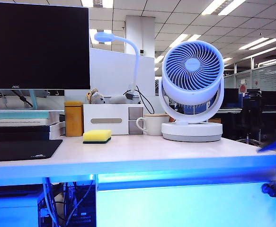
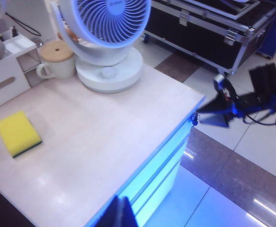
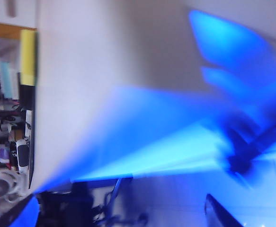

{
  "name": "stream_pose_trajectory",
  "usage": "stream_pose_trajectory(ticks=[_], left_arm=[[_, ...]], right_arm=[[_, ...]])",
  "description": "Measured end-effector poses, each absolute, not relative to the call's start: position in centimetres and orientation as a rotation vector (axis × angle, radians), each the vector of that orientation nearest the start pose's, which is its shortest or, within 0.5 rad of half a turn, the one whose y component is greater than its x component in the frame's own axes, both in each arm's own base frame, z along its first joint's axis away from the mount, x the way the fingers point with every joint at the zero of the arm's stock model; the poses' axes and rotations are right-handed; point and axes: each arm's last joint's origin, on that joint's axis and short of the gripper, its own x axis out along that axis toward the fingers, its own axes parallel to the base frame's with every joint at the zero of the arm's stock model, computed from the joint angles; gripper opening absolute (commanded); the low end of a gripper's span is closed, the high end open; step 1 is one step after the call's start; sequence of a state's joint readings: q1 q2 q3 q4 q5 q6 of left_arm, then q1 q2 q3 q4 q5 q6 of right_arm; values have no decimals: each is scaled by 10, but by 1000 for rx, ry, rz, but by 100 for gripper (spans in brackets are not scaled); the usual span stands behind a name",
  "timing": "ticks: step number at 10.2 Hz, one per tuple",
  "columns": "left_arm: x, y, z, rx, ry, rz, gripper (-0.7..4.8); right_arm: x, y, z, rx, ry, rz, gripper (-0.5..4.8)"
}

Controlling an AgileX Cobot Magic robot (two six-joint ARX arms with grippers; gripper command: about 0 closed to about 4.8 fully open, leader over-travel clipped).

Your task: Open the drawer, place the cleaning sponge inside, then close the drawer.

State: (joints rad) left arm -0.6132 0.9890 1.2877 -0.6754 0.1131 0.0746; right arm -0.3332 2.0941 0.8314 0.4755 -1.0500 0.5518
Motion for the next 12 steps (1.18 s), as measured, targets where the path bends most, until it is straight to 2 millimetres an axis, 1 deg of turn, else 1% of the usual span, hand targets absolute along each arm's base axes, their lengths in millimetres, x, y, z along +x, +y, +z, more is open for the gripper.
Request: stream_pose_trajectory(ticks=[1,5,8,11,12], left_arm=[[146,-107,418,166,347,-732,-5],[146,-107,418,166,349,-731,-5],[146,-107,418,166,349,-731,-5],[146,-107,418,166,349,-732,-5],[146,-107,418,167,349,-732,-5]], right_arm=[[333,-88,63,991,781,519,479],[336,-87,66,946,734,555,479],[343,-84,72,905,680,596,479],[359,-85,75,968,723,600,479],[362,-85,70,977,735,605,479]])
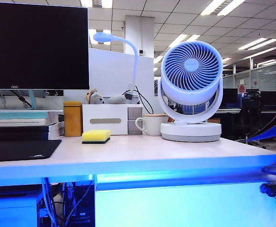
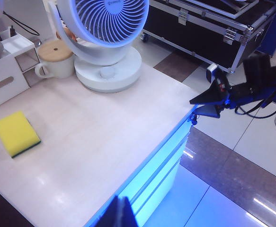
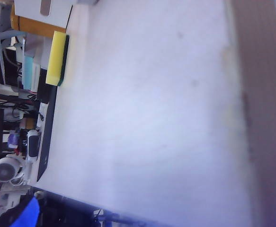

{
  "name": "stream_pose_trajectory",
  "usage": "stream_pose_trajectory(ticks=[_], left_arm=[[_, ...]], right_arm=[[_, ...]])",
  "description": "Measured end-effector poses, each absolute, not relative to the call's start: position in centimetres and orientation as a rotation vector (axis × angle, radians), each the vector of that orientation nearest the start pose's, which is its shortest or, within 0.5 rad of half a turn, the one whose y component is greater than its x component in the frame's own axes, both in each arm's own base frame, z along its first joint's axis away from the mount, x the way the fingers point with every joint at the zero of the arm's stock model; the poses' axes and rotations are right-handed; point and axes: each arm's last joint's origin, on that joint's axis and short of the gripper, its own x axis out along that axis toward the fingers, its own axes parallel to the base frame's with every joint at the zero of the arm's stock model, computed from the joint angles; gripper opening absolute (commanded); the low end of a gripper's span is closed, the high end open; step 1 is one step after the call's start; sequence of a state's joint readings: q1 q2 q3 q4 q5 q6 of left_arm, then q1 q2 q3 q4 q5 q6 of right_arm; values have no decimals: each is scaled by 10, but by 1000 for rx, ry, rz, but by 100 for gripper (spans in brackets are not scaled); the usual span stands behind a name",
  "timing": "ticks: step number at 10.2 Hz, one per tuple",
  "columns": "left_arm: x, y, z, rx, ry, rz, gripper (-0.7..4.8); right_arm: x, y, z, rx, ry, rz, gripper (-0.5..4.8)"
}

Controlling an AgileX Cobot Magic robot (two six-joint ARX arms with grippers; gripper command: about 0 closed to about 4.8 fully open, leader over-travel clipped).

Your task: Open the drawer, place the cleaning sponge inside, then close the drawer.

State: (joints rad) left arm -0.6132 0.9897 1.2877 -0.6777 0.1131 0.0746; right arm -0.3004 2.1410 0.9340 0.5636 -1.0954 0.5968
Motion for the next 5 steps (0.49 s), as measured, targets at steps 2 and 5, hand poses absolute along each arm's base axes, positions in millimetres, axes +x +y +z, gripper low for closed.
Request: stream_pose_trajectory(ticks=[2,5], left_arm=[[146,-107,417,167,352,-732,-5],[146,-107,416,170,365,-731,-5]], right_arm=[[367,-82,61,947,716,593,479],[369,-82,56,912,670,646,479]])
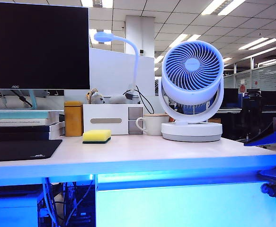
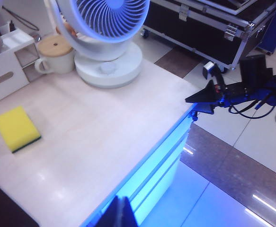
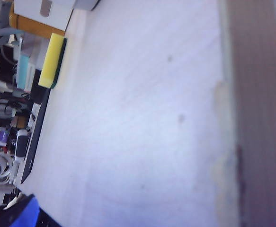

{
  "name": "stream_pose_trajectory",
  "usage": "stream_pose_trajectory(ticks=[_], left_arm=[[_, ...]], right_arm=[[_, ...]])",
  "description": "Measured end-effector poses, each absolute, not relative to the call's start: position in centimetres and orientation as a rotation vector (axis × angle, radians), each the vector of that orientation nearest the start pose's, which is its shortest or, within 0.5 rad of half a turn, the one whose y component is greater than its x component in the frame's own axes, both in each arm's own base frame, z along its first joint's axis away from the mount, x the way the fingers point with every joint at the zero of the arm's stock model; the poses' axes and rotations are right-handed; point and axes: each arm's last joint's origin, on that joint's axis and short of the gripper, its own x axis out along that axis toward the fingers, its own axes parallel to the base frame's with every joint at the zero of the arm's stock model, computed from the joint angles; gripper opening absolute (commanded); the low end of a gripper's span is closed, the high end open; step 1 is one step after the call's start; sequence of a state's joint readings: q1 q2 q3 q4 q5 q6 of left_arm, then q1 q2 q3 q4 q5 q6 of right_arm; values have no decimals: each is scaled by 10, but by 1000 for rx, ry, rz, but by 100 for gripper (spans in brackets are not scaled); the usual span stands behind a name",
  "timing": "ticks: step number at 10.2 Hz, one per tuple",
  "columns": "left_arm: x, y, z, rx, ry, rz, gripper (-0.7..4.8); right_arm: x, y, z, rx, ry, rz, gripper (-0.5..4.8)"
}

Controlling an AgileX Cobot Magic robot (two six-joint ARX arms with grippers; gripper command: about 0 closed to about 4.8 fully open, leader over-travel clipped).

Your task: Open the drawer, place the cleaning sponge inside, then close the drawer.

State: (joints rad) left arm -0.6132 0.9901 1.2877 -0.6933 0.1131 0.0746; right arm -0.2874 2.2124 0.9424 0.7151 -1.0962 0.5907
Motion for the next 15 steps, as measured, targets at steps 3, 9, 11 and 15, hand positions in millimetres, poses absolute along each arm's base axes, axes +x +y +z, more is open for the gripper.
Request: stream_pose_trajectory(ticks=[3,9,11,15], left_arm=[[146,-107,416,170,365,-731,-5],[146,-107,415,173,376,-731,-5],[146,-106,415,174,380,-731,-5],[145,-106,415,174,380,-731,-5]], right_arm=[[366,-82,55,942,683,736,479],[361,-80,58,1007,716,733,479],[359,-80,58,1019,723,728,479],[351,-75,74,950,668,886,479]])
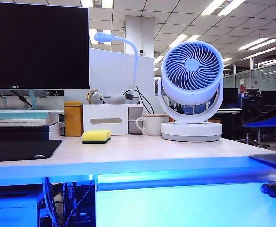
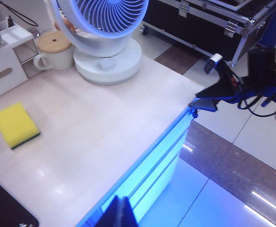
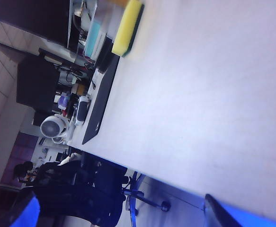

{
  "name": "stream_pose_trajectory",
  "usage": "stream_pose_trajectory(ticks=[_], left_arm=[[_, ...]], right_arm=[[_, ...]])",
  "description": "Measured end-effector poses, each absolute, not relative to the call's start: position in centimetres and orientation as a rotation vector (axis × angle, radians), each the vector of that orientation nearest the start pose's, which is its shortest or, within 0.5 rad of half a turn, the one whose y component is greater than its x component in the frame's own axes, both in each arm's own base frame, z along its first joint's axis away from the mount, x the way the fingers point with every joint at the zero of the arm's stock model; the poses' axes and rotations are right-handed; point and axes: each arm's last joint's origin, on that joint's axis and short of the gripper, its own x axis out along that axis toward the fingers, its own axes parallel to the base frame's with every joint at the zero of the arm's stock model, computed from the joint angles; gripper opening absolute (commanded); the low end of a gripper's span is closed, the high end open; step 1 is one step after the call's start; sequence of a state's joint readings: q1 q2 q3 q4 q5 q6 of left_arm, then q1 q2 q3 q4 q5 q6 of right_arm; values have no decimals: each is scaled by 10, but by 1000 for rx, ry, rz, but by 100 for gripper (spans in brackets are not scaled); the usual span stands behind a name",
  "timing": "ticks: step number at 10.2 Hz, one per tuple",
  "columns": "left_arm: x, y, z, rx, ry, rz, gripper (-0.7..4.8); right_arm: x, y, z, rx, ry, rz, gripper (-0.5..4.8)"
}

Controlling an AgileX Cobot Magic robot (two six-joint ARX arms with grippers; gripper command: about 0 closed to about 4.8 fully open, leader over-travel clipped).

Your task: Open the drawer, place the cleaning sponge inside, then close the drawer.

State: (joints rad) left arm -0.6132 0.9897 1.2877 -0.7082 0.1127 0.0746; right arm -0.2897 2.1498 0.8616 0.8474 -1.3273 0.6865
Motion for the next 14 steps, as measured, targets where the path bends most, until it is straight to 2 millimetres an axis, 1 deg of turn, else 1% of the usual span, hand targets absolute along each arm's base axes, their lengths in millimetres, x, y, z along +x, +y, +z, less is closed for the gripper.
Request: stream_pose_trajectory(ticks=[1,2,3,4,6,8,12,14], left_arm=[[145,-106,415,174,379,-732,-5],[145,-106,415,174,379,-732,-5],[145,-106,415,174,378,-731,-5],[145,-106,415,173,377,-731,-5],[145,-106,415,173,377,-731,-5],[145,-106,415,173,377,-731,-5],[145,-106,415,173,377,-731,-5],[145,-106,415,174,377,-731,-5]], right_arm=[[345,-74,65,982,695,847,479],[344,-74,64,986,699,845,479],[343,-79,65,986,686,814,479],[341,-93,64,1000,660,720,479],[339,-101,63,1004,643,675,479],[338,-104,62,1007,643,686,479],[333,-106,35,1063,691,709,479],[334,-109,37,1026,652,722,479]])
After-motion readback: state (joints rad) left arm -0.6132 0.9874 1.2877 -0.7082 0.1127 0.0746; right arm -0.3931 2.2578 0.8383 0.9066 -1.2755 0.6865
